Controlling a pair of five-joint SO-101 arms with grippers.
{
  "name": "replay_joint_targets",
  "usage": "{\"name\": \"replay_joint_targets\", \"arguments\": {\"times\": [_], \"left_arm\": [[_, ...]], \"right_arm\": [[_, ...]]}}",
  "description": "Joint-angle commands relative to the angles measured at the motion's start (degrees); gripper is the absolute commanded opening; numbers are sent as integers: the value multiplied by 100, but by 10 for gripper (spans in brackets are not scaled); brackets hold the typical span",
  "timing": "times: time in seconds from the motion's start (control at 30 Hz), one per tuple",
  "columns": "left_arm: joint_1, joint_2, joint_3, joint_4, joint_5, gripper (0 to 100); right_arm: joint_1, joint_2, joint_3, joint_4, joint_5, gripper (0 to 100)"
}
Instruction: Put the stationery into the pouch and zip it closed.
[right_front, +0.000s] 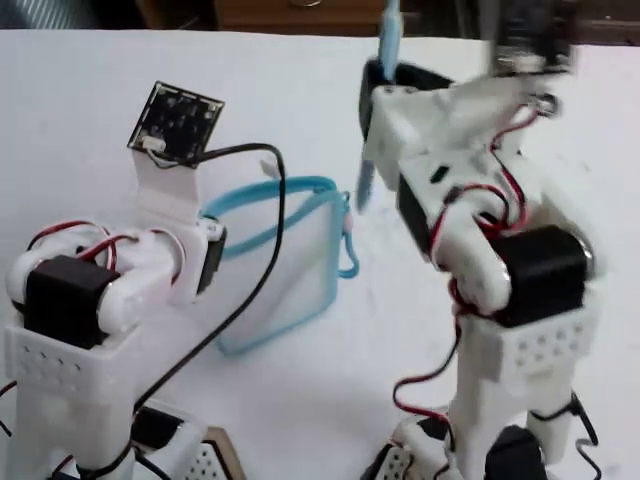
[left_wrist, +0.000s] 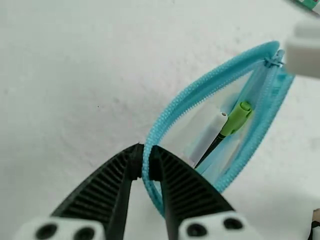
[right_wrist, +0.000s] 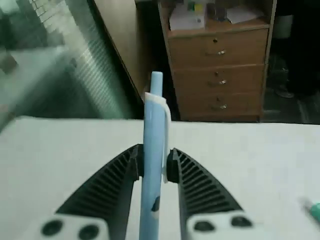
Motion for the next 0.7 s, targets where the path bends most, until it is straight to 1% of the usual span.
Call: {"name": "replay_joint_targets", "arguments": {"times": [0.0, 0.23, 0.27, 0.33, 0.43, 0.53, 0.67], "left_arm": [[-18, 211, 48, 105, -35, 23], [-18, 211, 40, 105, -44, 23], [-18, 211, 31, 105, -44, 23], [-18, 211, 31, 97, -44, 23], [-18, 211, 31, 97, -44, 23], [-18, 211, 40, 97, -44, 23], [-18, 211, 57, 97, -44, 23]], "right_arm": [[-48, -259, -193, -418, -703, 17], [-145, -576, -185, -435, -1468, 17], [-171, -629, -167, -453, -1530, 17], [-479, -752, 70, -497, -1512, 17], [-620, -998, 844, -602, -1521, 17], [-602, -1411, 1890, -1411, -1486, 17], [-655, -2149, 3666, -3029, -1213, 17]]}}
